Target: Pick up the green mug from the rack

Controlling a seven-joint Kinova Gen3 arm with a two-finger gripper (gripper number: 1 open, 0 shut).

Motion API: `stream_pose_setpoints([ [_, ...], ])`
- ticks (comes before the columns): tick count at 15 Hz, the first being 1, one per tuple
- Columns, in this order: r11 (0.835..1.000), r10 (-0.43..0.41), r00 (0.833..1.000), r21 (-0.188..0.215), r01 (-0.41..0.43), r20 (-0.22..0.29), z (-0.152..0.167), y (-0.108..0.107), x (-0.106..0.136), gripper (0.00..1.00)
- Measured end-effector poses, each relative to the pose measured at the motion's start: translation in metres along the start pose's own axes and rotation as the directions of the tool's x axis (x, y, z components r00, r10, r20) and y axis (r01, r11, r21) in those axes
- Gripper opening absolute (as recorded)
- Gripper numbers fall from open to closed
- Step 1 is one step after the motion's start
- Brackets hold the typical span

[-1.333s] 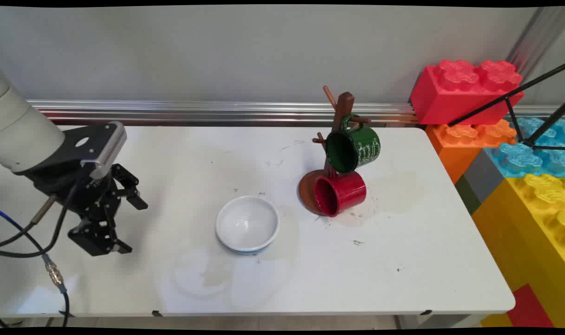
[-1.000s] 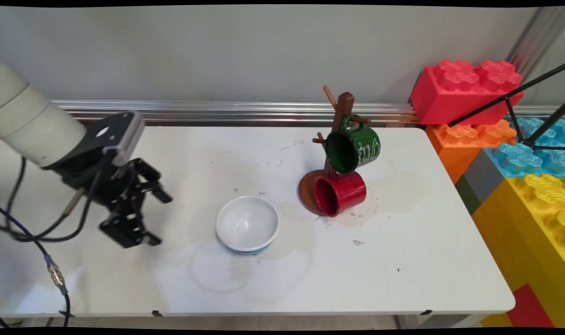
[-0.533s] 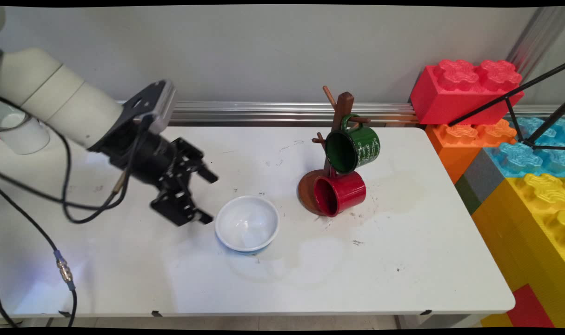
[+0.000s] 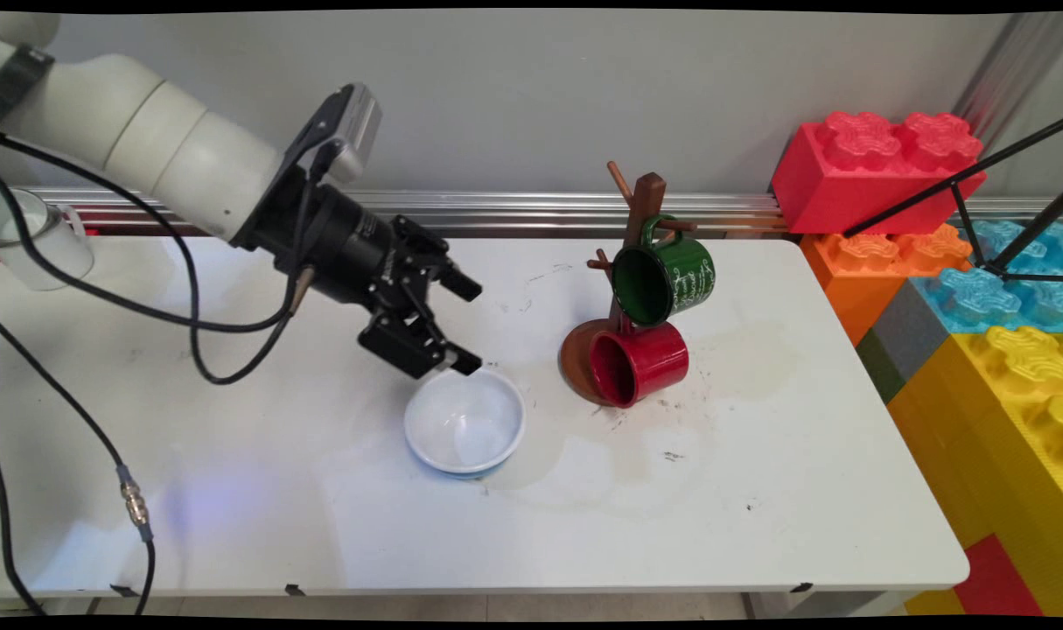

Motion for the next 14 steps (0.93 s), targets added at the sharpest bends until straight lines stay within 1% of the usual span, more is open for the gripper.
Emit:
stream_pose_setpoints([
  [3,1.0,-0.019,0.999,0.004,0.019,-0.036,0.007,-0.003,0.007,1.0],
  [6,0.999,-0.047,0.997,0.009,0.048,-0.056,0.015,-0.003,0.011,1.0],
  [10,0.994,-0.1,0.991,0.025,0.102,-0.086,0.033,0.003,0.021,1.0],
  [14,0.986,-0.155,0.982,0.04,0.16,-0.109,0.055,0.014,0.035,1.0],
])
